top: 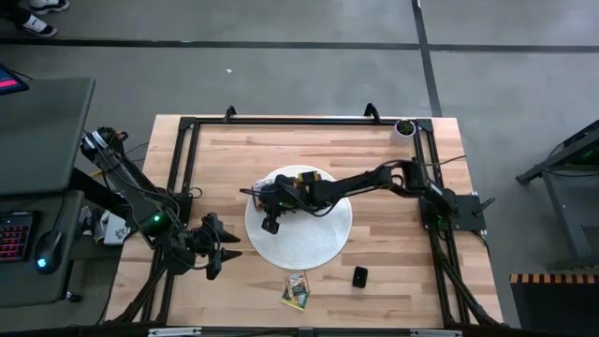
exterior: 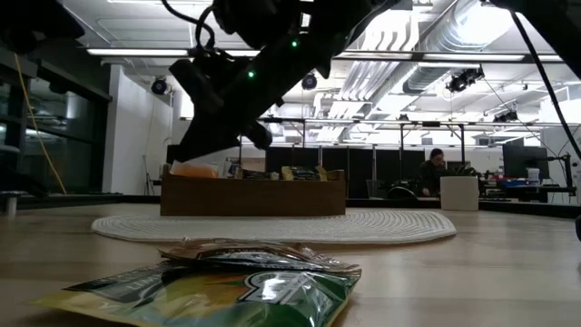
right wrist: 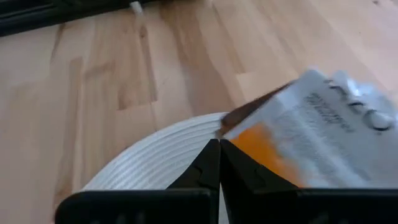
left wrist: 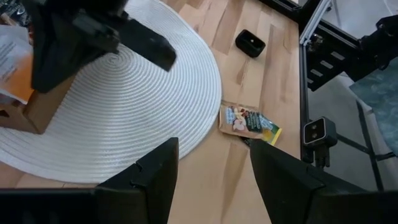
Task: Pick & Place Tea
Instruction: Put the orange tea bag into the left section of the wooden organizer
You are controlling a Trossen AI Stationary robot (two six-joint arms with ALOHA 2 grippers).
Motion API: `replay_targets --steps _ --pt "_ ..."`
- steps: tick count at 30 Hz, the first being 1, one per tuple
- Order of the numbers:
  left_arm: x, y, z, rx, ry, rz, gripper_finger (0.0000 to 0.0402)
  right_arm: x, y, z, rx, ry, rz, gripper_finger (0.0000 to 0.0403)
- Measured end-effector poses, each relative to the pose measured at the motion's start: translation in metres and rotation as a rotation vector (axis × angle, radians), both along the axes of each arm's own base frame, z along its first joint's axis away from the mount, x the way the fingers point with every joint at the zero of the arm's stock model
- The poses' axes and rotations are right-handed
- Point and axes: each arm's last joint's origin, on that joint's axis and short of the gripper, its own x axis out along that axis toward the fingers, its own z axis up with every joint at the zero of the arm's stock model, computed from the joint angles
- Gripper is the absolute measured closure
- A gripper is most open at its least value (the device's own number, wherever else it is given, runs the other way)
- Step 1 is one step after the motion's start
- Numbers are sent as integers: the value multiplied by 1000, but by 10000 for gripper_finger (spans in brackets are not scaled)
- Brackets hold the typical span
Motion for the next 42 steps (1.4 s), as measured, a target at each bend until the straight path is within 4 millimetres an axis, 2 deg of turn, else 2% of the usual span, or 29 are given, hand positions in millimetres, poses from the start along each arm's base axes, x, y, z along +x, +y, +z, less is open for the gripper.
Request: replay_targets --steps 13,18,26,42 --pt "0 0 -1 0 8 2 202 -1 -21 -6 0 34 -57 403" --pt "-1 1 -1 2 9 2 202 -2 -21 -16 -21 79 -80 403" --pt "-1 1 -1 5 13 4 202 -2 -23 -16 -58 88 -111 403" --pt "-1 1 -1 -5 12 10 202 0 -11 -14 -116 68 34 403"
